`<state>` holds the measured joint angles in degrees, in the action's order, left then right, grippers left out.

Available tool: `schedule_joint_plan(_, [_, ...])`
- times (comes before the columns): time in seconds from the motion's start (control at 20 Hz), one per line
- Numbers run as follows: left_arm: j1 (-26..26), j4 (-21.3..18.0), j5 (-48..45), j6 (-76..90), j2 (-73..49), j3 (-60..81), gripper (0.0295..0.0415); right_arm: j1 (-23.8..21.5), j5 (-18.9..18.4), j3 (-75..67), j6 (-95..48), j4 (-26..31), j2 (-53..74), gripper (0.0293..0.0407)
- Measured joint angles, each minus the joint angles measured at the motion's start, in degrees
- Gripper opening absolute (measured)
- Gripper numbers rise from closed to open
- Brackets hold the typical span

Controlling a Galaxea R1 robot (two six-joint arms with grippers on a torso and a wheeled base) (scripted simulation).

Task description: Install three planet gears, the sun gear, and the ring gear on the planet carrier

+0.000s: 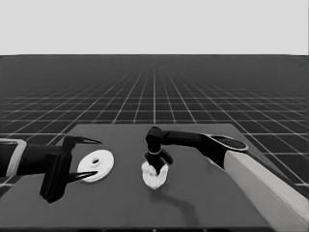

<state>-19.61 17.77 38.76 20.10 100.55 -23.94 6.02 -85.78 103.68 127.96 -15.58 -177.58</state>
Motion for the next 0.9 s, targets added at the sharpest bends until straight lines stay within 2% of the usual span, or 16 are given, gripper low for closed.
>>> schedule_joint_plan(0.5, [0.0, 0.0, 0.0, 0.0, 0.0, 0.0, 0.0385, 0.0, 0.0, 0.0, 6.0, 0.0, 0.0, 0.0309])
schedule_joint_plan(0.6, [0.0, 0.0, 0.0, 0.0, 0.0, 0.0, 0.0385, 0.0, 0.0, 0.0, 6.6, 0.0, 0.0, 0.0369])
schedule_joint_plan(0.65, [0.0, 0.0, 0.0, 0.0, 0.0, 0.0, 0.0385, 0.0, 0.0, 0.0, 6.7, 0.0, 0.0, 0.038])
schedule_joint_plan(0.75, [0.0, 0.0, 0.0, 0.0, 0.0, 0.0, 0.0385, 0.0, 0.0, 0.0, 6.8, 0.0, 0.0, 0.0384])
schedule_joint_plan(0.9, [0.0, 0.0, 0.0, 0.0, 0.0, 0.0, 0.0385, 0.0, 0.0, 0.0, 6.9, 0.0, 0.0, 0.0385])
